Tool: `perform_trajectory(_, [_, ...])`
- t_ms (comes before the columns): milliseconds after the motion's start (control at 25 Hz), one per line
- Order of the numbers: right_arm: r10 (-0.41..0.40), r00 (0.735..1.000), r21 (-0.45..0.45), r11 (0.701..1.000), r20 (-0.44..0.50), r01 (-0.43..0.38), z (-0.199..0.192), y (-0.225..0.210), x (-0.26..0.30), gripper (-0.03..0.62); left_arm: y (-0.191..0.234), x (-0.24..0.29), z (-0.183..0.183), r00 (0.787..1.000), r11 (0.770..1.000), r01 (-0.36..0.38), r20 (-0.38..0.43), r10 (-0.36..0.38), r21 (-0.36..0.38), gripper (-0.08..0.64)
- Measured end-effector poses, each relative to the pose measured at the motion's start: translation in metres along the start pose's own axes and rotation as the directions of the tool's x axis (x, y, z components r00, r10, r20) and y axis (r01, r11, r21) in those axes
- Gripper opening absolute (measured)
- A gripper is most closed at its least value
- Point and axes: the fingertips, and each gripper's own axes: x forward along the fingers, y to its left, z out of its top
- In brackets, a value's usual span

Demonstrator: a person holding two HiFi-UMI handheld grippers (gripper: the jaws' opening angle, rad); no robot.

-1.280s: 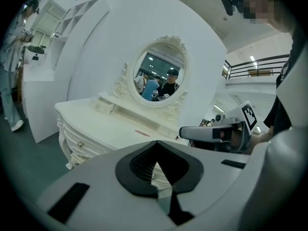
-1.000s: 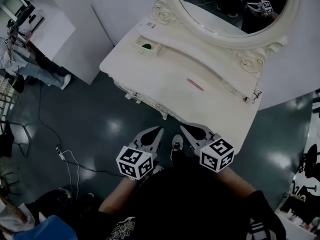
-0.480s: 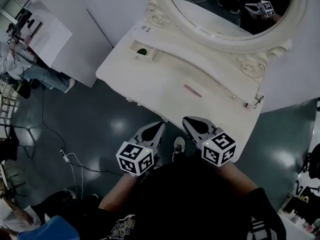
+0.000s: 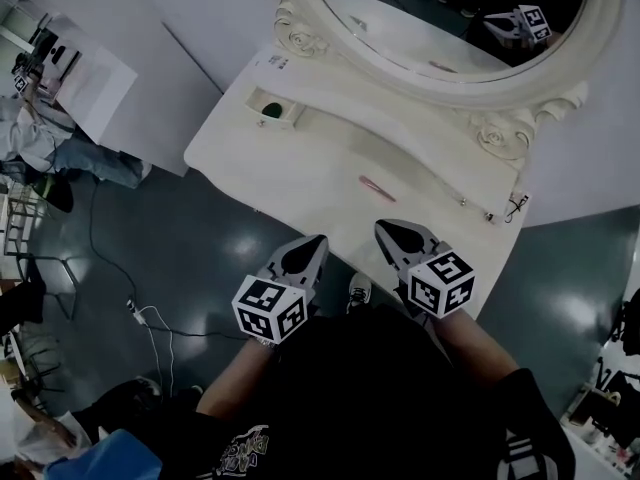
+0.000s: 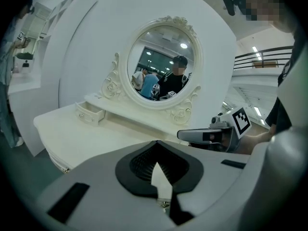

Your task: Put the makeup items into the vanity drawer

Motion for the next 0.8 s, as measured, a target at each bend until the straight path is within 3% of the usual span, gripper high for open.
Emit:
perform_trajectory(520, [-0.102, 0.994, 0.008, 0.995, -0.044, 0.103, -0.013, -0.055, 0.025, 0.029, 0.019, 0.025, -0.001, 0.999, 1.0, 0.018, -0.036, -0.018, 0.015, 0.0])
perform_trajectory(800, [-0.218, 0.97, -0.071, 0.975, -0.107, 0.211, -0.028, -0.091, 0.049, 0.029, 0.039, 0.038, 0.002, 0.992, 0.995, 0.084, -0.096, -0.078, 0.053, 0.0])
